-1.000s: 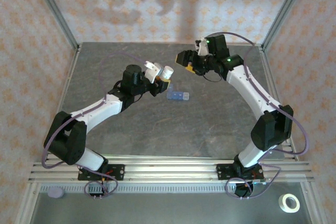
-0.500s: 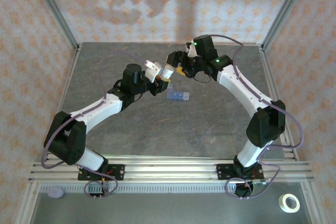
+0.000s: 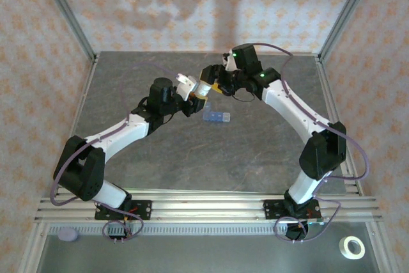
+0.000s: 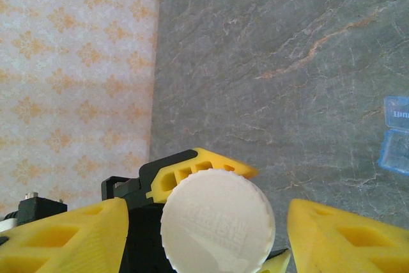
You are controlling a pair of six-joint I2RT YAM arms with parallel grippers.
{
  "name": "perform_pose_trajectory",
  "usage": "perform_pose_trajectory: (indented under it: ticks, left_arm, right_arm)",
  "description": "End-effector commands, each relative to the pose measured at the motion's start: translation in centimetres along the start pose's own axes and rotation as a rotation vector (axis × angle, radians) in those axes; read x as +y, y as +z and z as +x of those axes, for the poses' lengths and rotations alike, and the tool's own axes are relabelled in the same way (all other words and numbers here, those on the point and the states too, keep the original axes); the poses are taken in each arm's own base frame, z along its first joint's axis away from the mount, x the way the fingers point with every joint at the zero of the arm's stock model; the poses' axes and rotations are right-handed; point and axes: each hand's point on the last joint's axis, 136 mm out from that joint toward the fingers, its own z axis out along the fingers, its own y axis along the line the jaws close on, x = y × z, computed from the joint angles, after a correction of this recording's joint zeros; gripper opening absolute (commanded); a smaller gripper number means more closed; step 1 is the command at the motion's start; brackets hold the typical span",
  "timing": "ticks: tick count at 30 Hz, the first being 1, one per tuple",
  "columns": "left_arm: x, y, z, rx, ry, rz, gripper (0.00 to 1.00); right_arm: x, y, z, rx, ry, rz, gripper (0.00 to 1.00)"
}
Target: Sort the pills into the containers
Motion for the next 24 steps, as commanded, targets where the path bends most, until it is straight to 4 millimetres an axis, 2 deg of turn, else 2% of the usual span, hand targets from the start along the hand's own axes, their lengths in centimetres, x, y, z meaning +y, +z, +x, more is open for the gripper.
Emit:
perform_pose_trajectory:
  ticks: [1,9,18,24]
  left_arm:
    - [0.1,-0.3,-2.6,-0.064,0.031,-0.005,0.00]
    - [0.2,-0.2,-2.7,-0.066,0.028,-0.005,0.00]
    - [0.2,-0.1,-2.9,-0.069,0.022,-0.006,0.00]
    - [-0.1,-0.3,-3.1,-0.074,0.024,0.004,0.00]
  right_arm:
    - [0.4,0.0,0.3,0.007,-0.027,-0.006,0.67]
    - [0.1,0.3,1.0,0.028,-0.041,-0.001,0.63]
    - [-0.3,0.5,1.5,0.058,-0.069,0.004,0.50]
    - [-0.5,0.5,1.7,0.093,-0.164,0.017,0.43]
